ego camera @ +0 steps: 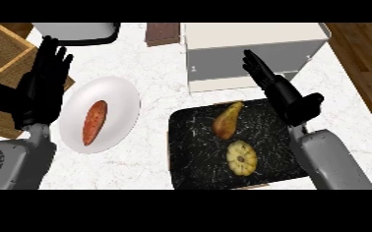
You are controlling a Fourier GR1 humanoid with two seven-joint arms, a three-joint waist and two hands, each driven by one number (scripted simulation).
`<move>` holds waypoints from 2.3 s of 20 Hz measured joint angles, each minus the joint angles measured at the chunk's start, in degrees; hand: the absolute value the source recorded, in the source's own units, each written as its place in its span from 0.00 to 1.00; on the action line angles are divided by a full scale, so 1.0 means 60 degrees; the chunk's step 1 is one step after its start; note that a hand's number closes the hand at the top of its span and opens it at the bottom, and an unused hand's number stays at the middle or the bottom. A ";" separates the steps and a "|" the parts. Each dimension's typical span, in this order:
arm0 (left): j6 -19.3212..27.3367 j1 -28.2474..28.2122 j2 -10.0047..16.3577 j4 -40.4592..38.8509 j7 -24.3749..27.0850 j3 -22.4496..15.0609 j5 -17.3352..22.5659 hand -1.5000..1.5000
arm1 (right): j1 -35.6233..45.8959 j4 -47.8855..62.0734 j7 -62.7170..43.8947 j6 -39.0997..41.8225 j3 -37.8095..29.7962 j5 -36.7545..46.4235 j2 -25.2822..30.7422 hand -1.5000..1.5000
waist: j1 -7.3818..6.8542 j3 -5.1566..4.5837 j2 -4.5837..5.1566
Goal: Pick the squash from the tray and place it in the tiered shelf
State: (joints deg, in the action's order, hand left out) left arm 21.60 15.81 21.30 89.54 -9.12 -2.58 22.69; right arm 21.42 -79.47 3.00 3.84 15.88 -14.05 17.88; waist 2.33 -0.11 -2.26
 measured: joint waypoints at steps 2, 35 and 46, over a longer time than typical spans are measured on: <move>-0.0111 -0.0086 -0.0108 -0.0018 0.0235 -0.0327 -0.0321 0.50 | -0.0001 -0.0419 -0.0182 -0.0026 -0.0046 0.0218 0.0249 0.00 | -0.0102 0.0007 0.0137; -0.1490 -0.0746 -0.0498 -0.1472 0.1640 -0.2232 -0.2523 0.50 | -0.2876 -0.6638 -0.2526 -0.0796 0.0908 0.5916 0.3514 0.00 | -0.0269 -0.0008 0.0327; -0.1557 -0.0790 -0.0713 -0.1451 0.1647 -0.2283 -0.2696 0.50 | -0.1860 -0.8802 -0.7654 0.2672 0.3543 0.8498 0.3976 0.00 | -0.0374 -0.0018 0.0322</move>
State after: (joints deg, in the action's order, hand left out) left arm 12.25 11.07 17.02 80.84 0.76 -16.28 6.52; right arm 10.26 -132.28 -42.92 19.87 37.14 36.94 41.73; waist 0.09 -0.22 -0.33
